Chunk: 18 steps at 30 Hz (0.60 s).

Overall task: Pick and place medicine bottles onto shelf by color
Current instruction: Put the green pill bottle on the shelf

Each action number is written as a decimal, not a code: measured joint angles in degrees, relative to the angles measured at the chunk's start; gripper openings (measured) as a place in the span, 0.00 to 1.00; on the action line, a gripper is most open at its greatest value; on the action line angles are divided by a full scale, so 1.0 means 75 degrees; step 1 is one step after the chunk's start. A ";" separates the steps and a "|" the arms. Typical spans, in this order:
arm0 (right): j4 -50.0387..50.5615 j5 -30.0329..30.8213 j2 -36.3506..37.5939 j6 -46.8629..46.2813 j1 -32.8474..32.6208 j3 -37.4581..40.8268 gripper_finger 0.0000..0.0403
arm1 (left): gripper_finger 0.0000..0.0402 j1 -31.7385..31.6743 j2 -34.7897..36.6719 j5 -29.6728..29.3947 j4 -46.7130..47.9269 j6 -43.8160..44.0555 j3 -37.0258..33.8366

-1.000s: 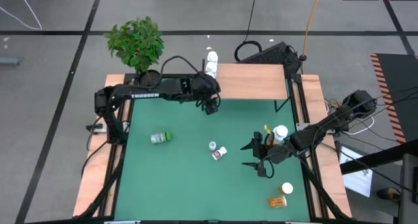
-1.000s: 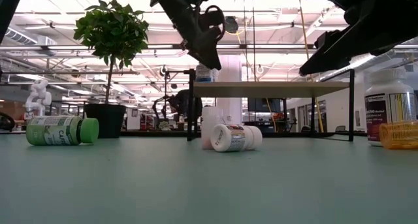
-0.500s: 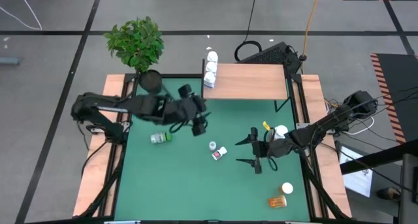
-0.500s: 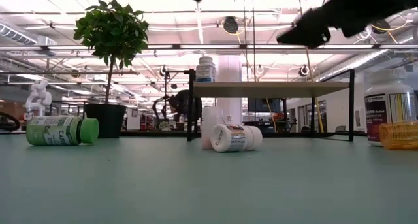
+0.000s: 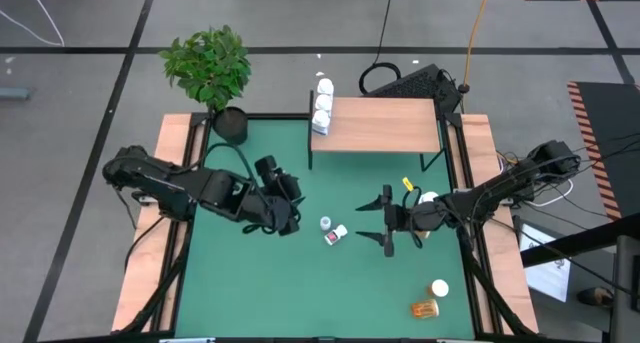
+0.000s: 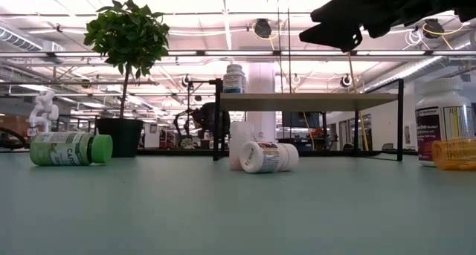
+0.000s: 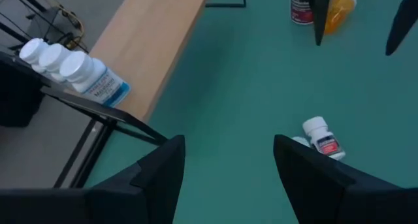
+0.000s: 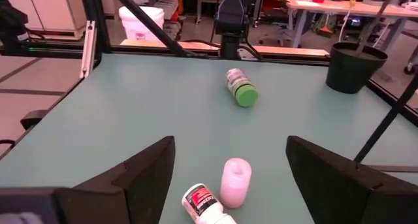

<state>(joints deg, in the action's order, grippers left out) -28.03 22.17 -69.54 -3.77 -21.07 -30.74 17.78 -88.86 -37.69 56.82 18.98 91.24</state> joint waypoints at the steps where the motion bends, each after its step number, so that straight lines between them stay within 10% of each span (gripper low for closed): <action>1: 0.0000 -0.0022 0.0000 -0.0003 0.0012 0.0000 0.71 | 0.59 0.0002 0.0000 -0.0003 0.0006 0.0047 0.0000; 18: 0.0603 -0.0378 -0.0003 -0.0036 0.0113 0.0000 0.71 | 0.59 -0.0064 0.0000 -0.0503 0.0078 0.2156 -0.2646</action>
<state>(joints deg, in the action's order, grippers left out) -23.51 19.33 -69.56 -4.04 -20.23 -30.74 17.30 -88.86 -41.47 57.40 35.15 71.39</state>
